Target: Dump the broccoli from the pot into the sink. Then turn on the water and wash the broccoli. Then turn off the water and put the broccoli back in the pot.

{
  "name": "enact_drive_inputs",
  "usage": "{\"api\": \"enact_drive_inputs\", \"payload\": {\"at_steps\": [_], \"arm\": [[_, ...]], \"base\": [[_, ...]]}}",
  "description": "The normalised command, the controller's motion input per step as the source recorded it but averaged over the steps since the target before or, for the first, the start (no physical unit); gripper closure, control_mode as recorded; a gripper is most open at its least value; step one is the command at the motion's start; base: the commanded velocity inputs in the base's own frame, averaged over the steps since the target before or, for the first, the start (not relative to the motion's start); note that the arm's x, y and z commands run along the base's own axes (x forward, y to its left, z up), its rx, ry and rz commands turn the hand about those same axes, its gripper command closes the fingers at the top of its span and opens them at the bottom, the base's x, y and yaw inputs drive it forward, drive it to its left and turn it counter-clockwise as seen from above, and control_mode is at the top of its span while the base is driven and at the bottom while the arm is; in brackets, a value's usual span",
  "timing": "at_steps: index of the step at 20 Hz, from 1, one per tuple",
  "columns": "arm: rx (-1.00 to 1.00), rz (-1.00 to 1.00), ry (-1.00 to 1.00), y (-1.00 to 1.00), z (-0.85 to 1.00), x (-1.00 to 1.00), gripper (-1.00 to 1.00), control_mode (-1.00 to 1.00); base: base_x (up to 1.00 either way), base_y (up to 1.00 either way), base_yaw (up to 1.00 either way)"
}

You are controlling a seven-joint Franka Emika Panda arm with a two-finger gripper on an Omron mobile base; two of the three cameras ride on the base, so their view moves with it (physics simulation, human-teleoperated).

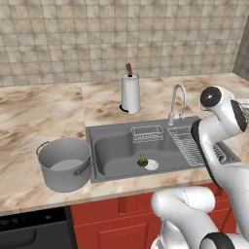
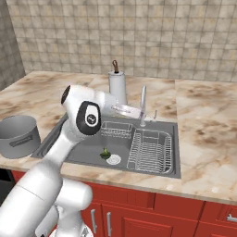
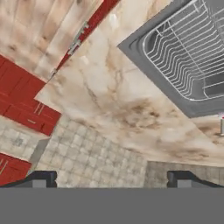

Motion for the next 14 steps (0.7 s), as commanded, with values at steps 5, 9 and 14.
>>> {"api": "enact_drive_inputs", "payload": {"at_steps": [5,9,14], "arm": [[-0.01,0.26,0.48,0.69,0.25,-0.14,-1.00,-1.00],[0.00,0.15,0.36,0.95,-0.25,0.00,-1.00,-1.00],[0.00,0.04,0.24,0.95,-0.67,0.06,-1.00,-1.00]], "base": [[0.00,0.00,0.00],[0.00,0.00,0.00],[0.00,0.00,0.00]]}}
